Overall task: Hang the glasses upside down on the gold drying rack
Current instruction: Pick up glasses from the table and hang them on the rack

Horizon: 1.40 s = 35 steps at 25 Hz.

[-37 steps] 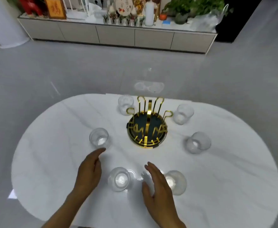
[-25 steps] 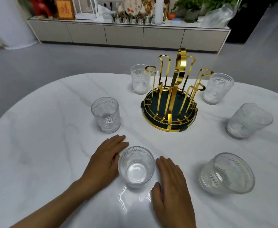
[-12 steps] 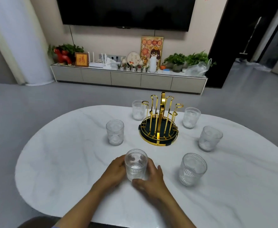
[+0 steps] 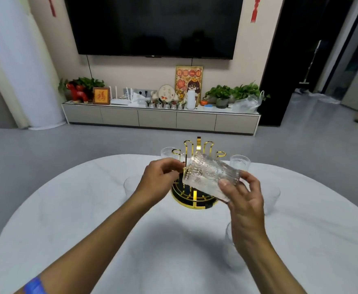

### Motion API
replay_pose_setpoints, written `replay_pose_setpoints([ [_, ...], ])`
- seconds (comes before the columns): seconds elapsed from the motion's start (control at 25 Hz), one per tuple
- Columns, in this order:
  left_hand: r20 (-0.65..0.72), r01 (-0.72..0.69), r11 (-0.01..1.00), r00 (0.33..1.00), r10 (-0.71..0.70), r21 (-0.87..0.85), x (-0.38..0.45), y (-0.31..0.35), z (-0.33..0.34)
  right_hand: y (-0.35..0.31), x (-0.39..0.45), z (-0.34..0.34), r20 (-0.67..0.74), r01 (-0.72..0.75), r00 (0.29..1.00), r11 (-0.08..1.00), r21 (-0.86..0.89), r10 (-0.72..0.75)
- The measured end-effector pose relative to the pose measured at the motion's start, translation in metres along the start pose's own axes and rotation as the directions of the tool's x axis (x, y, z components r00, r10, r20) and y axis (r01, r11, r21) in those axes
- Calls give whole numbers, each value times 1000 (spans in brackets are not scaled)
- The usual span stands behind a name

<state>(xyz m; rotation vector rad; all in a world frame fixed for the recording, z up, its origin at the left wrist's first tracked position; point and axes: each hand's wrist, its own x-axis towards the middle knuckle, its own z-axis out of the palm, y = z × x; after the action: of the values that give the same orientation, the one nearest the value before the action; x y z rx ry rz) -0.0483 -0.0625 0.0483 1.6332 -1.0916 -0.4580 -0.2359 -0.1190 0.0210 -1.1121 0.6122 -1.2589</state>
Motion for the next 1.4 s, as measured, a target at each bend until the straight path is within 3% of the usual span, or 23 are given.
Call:
replay_pose_setpoints([
  [0.12,15,-134,959,991,135,251,60,13,19,-38,52,-15,-37,134,988,956,-259,-149],
  [0.24,223,-286,787,956,192,547,103,6,40,-41,92,-14,100,265,960,739,-619,-261],
  [0.4,244,-345,697,939,244,629,137,-11,46,-12,126,2,306,376,924,407,-832,-228],
  [0.56,217,-349,687,937,275,638,144,-20,47,15,134,1,391,417,909,286,-863,-145],
  [0.72,195,-352,725,935,296,592,146,-26,47,36,133,-2,411,415,909,251,-875,-69],
  [0.96,203,-312,755,950,237,577,133,-20,52,41,128,-7,391,357,918,285,-890,68],
  [1.08,72,-282,840,957,281,464,87,-9,59,25,113,-25,364,305,930,445,-842,53],
  [1.16,35,-316,909,947,319,272,39,-12,68,16,90,-55,184,176,982,597,-782,-49],
  [1.2,118,-322,923,946,303,209,13,-14,76,14,76,-70,75,101,995,642,-760,-67],
  [1.28,421,-322,903,888,184,284,-31,-17,102,13,49,-101,-97,-79,995,626,-776,5],
  [1.32,544,-326,872,835,84,364,-46,-19,117,13,40,-113,-152,-175,984,575,-799,88],
  [1.4,602,-286,826,795,-78,485,-61,-23,140,8,26,-126,-201,-326,930,438,-838,308],
])
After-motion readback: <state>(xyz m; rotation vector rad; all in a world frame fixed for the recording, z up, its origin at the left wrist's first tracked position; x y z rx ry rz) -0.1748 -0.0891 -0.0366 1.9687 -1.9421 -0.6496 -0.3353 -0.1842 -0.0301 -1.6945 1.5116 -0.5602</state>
